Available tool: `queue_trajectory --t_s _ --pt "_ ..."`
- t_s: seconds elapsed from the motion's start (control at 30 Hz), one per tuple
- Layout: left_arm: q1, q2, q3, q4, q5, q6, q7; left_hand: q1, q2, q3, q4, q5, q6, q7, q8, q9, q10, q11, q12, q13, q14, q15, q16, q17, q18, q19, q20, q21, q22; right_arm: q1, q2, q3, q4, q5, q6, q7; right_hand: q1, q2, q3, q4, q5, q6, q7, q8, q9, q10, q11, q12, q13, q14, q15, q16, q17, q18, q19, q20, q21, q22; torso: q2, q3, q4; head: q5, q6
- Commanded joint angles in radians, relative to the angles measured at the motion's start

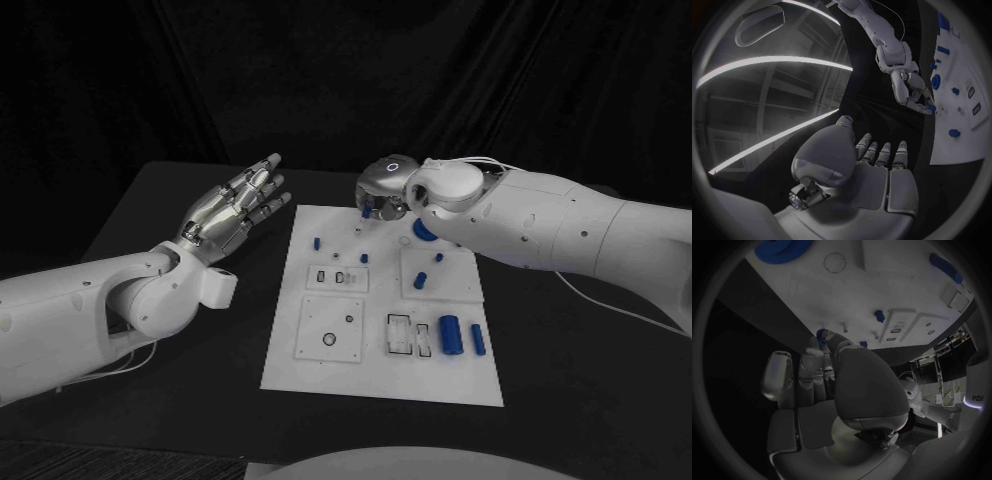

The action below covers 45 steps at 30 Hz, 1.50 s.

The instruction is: Assemble the parts on the task board

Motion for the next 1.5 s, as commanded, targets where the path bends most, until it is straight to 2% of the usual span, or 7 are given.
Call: queue_trajectory --t_s 0.03,0.83,1.07,1.5 --pt "0.002 0.0 0.001 0.0 -0.003 0.004 0.126 0.011 0.002 0.005 0.0 0.004 -0.003 0.0 -0.006 0.0 -0.001 -0.002 -0.004 -0.001 0.0 0.0 -0.004 -0.001 0.015 -0.003 0.002 0.002 0.0 -0.003 0.003 0.001 -0.008 -0.002 0.005 -0.024 -0.006 -0.002 0.004 0.0 -0.004 -0.01 0.001 -0.005 0.0 -0.005 0.001 -0.005 -0.002 0.0 0.006 0.005 0.001 -0.019 0.001 0.002 0.004 0.001 0.0 0.0001 -0.0011 0.001 -0.004" --pt "0.002 0.009 0.001 -0.013 -0.003 0.013 0.111 0.012 0.003 0.005 -0.001 0.006 0.001 0.009 -0.005 0.0 -0.001 -0.001 -0.004 -0.001 0.0 0.001 -0.004 -0.001 0.015 -0.003 0.003 0.002 0.0 -0.017 0.045 0.001 -0.076 -0.002 -0.003 -0.021 -0.012 -0.003 0.008 0.005 -0.003 -0.019 0.003 -0.015 -0.001 -0.015 0.003 -0.007 -0.002 -0.004 0.008 0.006 0.003 -0.019 -0.001 0.005 0.004 0.003 -0.001 -0.0002 -0.0015 0.001 -0.013" --pt "0.002 0.011 0.001 -0.013 -0.003 0.016 0.109 0.012 0.003 0.005 -0.001 0.006 0.004 0.014 -0.005 0.001 -0.001 -0.001 -0.004 -0.001 0.0 0.001 -0.004 -0.001 0.015 -0.003 0.003 0.002 0.0 -0.019 0.053 0.001 -0.085 -0.002 0.004 -0.019 -0.011 -0.003 0.009 0.005 -0.003 -0.021 0.003 -0.016 -0.001 -0.016 0.003 -0.007 -0.002 -0.005 0.009 0.004 0.0 -0.019 -0.002 0.005 0.002 0.001 -0.001 -0.0008 -0.0006 0.003 -0.012" --pt "0.002 0.014 0.001 -0.019 -0.003 0.02 0.104 0.012 0.004 0.006 -0.001 0.006 0.006 0.018 -0.004 0.001 -0.001 0.0 -0.004 -0.001 0.0 0.002 -0.004 -0.001 0.015 -0.002 0.004 0.002 0.0 -0.021 0.055 0.001 -0.083 -0.002 0.016 -0.015 -0.011 -0.003 0.011 0.006 -0.004 -0.027 0.003 -0.022 -0.002 -0.018 0.004 -0.007 -0.002 -0.008 0.009 0.003 -0.001 -0.018 -0.004 0.006 0.0 0.001 -0.001 -0.0006 -0.0014 0.003 -0.02"
